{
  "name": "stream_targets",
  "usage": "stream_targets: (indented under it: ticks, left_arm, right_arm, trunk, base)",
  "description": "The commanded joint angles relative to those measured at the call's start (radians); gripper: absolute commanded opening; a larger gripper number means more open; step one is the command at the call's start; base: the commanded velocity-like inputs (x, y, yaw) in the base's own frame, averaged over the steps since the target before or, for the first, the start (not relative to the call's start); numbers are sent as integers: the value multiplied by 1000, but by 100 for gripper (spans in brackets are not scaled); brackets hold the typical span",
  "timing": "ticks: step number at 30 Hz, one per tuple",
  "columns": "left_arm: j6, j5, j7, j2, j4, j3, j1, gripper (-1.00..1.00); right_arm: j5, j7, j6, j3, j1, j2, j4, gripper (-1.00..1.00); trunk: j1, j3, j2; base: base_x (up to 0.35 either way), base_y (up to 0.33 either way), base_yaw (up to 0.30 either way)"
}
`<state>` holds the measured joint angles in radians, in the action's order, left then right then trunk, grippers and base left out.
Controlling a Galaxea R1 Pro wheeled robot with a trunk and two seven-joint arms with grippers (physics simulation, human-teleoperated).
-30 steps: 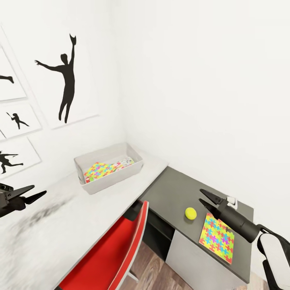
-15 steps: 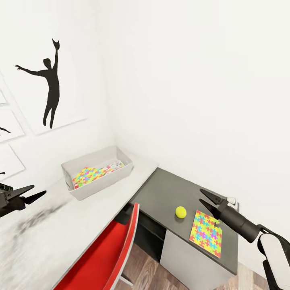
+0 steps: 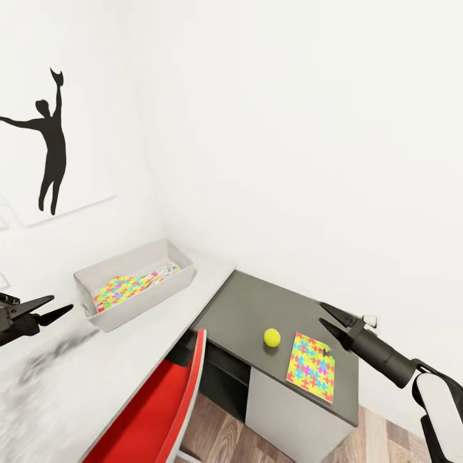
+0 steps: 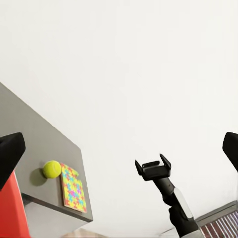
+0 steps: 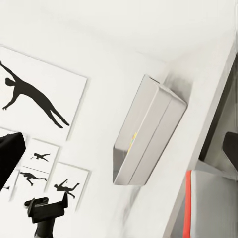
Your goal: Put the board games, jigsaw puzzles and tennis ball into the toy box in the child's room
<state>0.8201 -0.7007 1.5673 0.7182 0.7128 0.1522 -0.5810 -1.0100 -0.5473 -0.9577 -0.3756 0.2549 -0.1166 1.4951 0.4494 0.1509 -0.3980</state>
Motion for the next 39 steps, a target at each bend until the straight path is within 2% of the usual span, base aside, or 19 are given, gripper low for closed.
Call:
stream_targets:
  ticks: [1,8,12,22,32,39]
  left_arm:
    - [12,0,3,2,1,-1,0,100]
    - [31,-2,3,28,7,-8,0,100]
    - [35,-1,3,34,9,-9,0,100]
    - [37,4,3,31,10,-10,-2,100]
    - [39,52,3,27,10,-7,-3,100]
    - [39,60,3,25,10,-7,-3,100]
  right_arm:
    - [4,-5,-5,-1,1,0,0,100]
    - [4,-5,-4,-2,1,-1,-1,100]
    - [4,-5,-4,-2,1,-1,-1,100]
    - [5,-5,-2,-2,1,-2,-2,100]
    - [5,-5,22,-4,1,-3,-8,100]
    - [6,-2,78,-3,0,-2,-20,100]
  trunk:
    - [1,1,-2]
    - [1,-9,-2]
    - [1,-14,-2]
    - [1,-28,-2]
    - [1,-41,-2]
    - [1,-48,-2]
  base:
    - [0,0,-198]
    - [0,0,-198]
    - [0,0,-198]
    - [0,0,-199]
    - [0,0,-198]
    - [0,0,-190]
